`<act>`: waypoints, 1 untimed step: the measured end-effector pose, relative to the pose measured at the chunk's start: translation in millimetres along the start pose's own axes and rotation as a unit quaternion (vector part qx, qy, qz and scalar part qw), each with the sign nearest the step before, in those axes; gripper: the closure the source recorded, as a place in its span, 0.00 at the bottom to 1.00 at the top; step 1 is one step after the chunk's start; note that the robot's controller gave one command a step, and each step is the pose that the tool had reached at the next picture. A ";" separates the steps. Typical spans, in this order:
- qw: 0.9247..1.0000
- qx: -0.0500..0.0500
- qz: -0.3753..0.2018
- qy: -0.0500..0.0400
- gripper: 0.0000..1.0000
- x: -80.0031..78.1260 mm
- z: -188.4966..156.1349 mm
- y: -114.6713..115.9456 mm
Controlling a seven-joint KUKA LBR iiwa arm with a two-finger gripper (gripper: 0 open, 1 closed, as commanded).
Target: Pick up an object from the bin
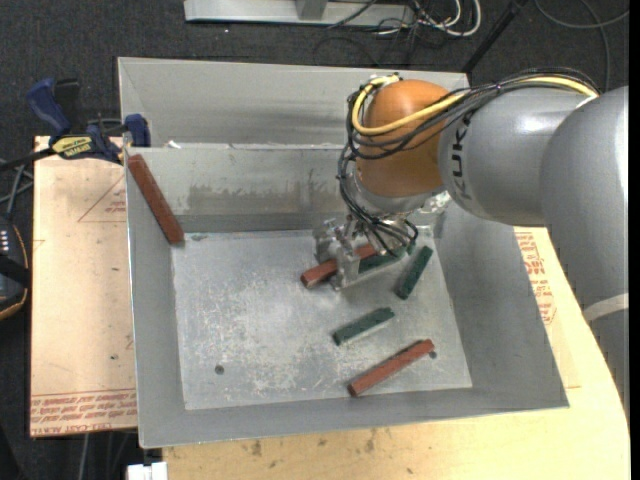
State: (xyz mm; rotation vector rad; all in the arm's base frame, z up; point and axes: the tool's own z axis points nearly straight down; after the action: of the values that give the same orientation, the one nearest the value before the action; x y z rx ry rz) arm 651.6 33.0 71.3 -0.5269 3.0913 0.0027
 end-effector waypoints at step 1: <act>1.000 0.000 0.000 0.000 1.00 0.0 0.0 0.0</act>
Offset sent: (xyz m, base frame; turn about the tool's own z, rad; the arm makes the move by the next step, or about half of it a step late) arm -0.0214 -0.0407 0.1390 -0.0942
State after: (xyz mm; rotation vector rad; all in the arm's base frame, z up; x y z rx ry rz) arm 651.6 32.9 71.3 -0.5263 3.0914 0.0028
